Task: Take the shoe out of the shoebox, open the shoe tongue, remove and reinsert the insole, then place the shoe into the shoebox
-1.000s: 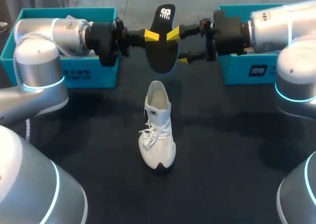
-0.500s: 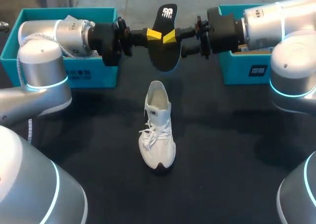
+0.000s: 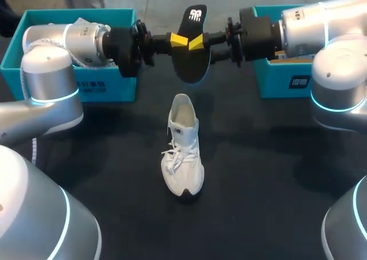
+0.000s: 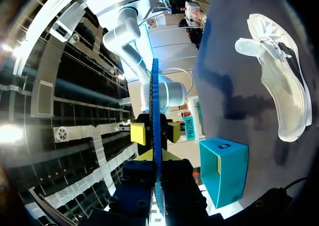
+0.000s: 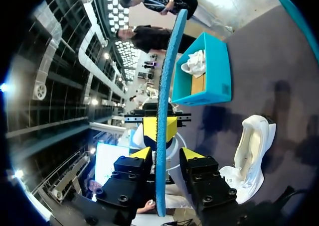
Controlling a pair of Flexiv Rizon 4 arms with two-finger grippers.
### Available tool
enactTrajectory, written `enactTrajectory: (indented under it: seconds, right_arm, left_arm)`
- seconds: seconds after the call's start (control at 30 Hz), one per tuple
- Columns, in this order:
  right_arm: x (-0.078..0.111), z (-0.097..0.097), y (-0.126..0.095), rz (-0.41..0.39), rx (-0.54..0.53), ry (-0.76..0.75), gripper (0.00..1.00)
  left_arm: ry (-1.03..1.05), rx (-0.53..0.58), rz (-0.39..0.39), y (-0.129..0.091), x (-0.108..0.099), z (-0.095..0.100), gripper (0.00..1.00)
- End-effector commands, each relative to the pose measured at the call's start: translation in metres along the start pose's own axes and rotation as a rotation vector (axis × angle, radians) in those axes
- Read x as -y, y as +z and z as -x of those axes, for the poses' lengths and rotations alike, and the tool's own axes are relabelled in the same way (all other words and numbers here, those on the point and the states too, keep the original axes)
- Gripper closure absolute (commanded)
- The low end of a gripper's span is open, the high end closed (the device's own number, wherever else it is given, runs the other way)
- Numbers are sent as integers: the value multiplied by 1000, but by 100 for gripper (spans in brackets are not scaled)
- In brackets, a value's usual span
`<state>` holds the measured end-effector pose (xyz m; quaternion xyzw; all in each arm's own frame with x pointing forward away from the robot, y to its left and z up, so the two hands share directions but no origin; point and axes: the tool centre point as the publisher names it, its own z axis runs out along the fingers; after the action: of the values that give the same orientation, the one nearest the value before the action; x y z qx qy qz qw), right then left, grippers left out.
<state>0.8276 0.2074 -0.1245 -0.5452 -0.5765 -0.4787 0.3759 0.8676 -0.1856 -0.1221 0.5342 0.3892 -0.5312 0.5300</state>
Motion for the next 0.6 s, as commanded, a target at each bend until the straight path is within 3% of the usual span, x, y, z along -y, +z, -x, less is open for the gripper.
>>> enactTrajectory:
  seconds: [0.03, 0.17, 0.27, 0.43, 0.47, 0.5, 0.53, 0.6]
  right_arm:
    - [-1, 1, 3, 1, 0, 0, 73]
    - [0, 1, 3, 4, 1, 1, 80]
    - [0, 1, 3, 11, 3, 3, 100]
    - [1, 0, 1, 30, -7, -8, 100]
    - [1, -1, 1, 32, -4, -15, 100]
    - [1, -2, 0, 35, -5, -20, 100]
    - [1, -2, 0, 38, -4, -28, 100]
    - [1, -2, -1, 45, 3, -42, 100]
  left_arm:
    - [3, 2, 5, 0, 2, 0, 100]
    - [4, 4, 5, 0, 2, 0, 100]
    - [4, 5, 2, 0, 2, 1, 100]
    - [5, 8, 1, 0, 1, 1, 100]
    - [6, 8, -2, -1, 1, 0, 88]
    - [10, 5, -3, -1, 0, 0, 61]
    - [10, 3, -3, -2, 0, 0, 0]
    - [8, -1, -6, -3, -2, 0, 0]
